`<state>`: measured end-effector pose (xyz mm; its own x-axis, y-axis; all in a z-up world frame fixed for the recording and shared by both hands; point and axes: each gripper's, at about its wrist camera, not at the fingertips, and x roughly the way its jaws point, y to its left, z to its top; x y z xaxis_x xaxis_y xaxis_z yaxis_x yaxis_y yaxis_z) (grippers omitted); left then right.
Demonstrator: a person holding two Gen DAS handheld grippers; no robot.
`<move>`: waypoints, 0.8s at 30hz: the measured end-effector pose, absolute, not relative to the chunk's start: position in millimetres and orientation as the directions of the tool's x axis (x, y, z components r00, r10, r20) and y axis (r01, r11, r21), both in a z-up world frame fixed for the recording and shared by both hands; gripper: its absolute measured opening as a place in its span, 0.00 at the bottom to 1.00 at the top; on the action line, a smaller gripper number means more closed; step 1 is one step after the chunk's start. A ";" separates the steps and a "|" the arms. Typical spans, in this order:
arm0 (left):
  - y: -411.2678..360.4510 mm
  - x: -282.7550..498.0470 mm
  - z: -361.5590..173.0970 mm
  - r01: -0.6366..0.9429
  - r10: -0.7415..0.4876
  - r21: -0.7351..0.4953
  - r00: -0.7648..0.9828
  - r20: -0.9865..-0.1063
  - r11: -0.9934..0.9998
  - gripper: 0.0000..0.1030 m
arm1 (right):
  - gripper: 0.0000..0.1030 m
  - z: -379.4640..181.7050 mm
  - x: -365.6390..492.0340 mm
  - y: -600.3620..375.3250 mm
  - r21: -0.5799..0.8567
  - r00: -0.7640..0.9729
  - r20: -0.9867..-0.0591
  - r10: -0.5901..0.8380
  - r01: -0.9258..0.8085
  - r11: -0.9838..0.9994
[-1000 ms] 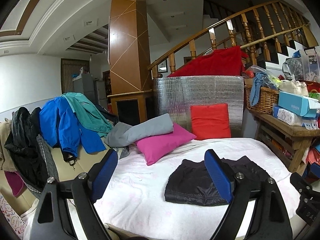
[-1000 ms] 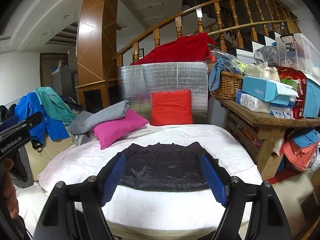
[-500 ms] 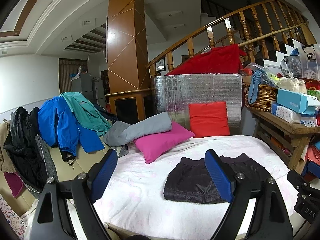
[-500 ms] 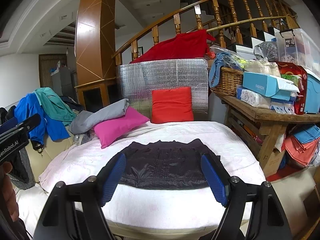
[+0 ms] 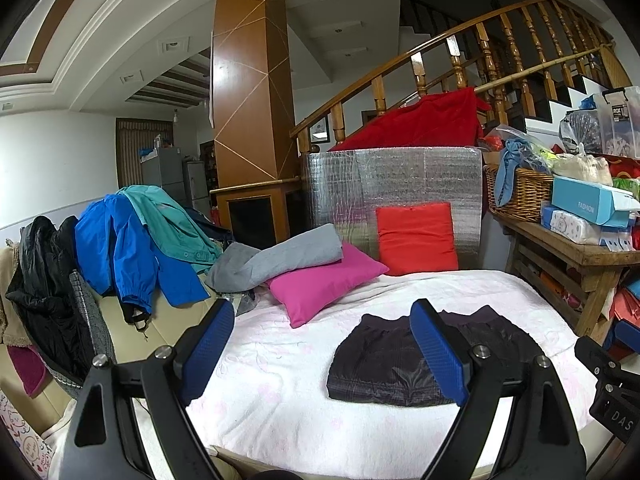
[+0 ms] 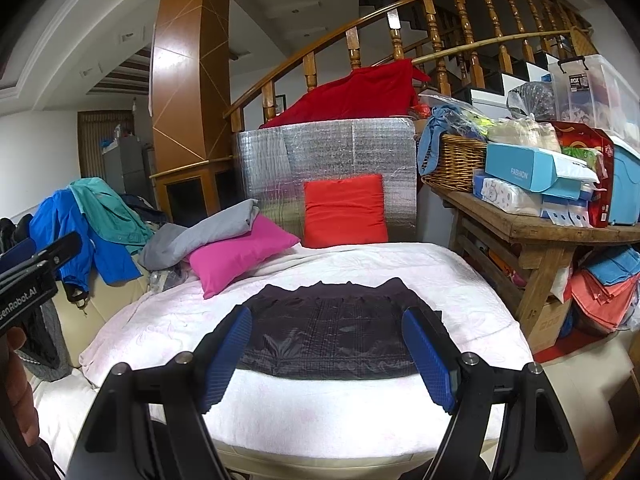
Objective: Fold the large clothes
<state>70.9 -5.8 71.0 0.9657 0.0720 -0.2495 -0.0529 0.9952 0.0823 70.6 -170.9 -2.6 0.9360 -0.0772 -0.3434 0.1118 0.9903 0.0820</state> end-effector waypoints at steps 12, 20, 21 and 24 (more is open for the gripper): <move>-7.6 68.1 70.3 -0.052 0.073 0.091 0.967 -0.245 0.994 0.88 | 0.78 -2.1 68.3 -170.9 0.096 0.937 -0.340 -0.080 0.119 0.988; -8.3 67.3 69.9 -0.054 0.075 0.093 0.966 -0.247 0.994 0.88 | 0.78 -3.2 66.8 -170.5 0.098 0.938 -0.336 -0.084 0.123 0.987; -8.4 67.2 69.9 -0.055 0.076 0.092 0.966 -0.246 0.994 0.88 | 0.78 -3.3 66.9 -170.9 0.100 0.938 -0.336 -0.083 0.123 0.987; -7.6 66.7 70.3 -0.059 0.080 0.092 0.966 -0.245 0.994 0.88 | 0.78 -3.3 66.8 -171.3 0.102 0.939 -0.334 -0.085 0.125 0.987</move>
